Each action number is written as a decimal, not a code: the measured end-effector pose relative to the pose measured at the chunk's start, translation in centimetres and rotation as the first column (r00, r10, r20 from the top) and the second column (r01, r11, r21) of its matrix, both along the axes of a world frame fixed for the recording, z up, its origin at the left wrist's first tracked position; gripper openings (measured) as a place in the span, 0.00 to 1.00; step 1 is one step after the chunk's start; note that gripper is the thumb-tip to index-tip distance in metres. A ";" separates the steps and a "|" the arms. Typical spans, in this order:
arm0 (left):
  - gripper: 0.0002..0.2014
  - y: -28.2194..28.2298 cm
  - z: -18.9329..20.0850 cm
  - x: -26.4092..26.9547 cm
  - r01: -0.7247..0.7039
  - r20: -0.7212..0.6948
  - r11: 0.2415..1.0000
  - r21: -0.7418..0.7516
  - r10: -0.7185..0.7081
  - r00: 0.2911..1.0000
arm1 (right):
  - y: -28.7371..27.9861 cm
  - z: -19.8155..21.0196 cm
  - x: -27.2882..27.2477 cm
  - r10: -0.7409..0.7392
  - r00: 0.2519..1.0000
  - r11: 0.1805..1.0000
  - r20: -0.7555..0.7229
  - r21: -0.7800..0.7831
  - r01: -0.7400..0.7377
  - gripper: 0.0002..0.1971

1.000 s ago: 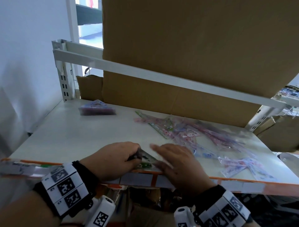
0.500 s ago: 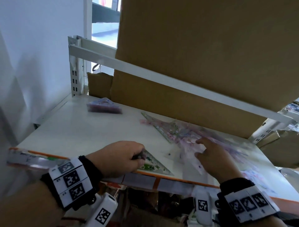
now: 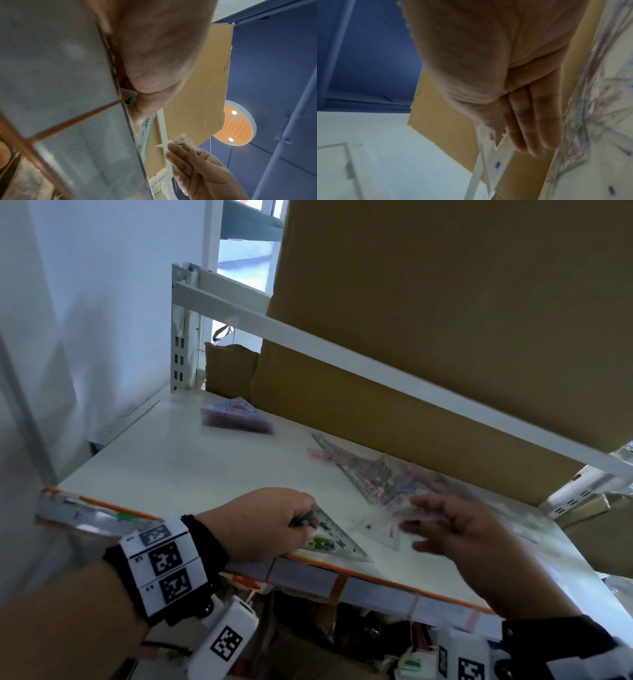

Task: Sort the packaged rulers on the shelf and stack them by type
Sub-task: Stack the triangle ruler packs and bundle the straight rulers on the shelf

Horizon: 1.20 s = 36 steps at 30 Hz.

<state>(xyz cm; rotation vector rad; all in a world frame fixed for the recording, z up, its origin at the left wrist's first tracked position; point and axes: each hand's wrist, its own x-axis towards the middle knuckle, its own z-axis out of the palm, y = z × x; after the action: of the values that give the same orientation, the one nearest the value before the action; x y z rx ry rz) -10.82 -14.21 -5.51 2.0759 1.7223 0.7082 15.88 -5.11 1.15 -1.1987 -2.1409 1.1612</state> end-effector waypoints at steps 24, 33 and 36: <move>0.11 -0.3 0.5 0.1 0.053 -0.019 0.998 -0.042 -0.053 0.998 | -4.2 -4.4 -7.0 0.307 0.904 0.866 0.298 0.306 -0.395 0.14; 0.05 -0.2 0.3 -0.1 0.044 -0.059 0.997 -0.060 -0.047 0.997 | 1.7 -3.7 -3.9 -0.285 0.845 0.876 0.452 0.480 0.039 0.21; 0.06 -0.1 0.3 -0.2 0.041 -0.058 0.998 -0.055 -0.044 0.997 | 3.2 -4.6 -2.6 -0.254 0.669 0.923 0.699 0.382 -0.048 0.33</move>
<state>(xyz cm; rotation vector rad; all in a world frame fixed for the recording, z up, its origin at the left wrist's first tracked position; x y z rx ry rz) -10.99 -14.31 -5.18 2.1101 1.7034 0.5867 13.26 -1.92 -3.45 -1.7744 -2.6280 0.1369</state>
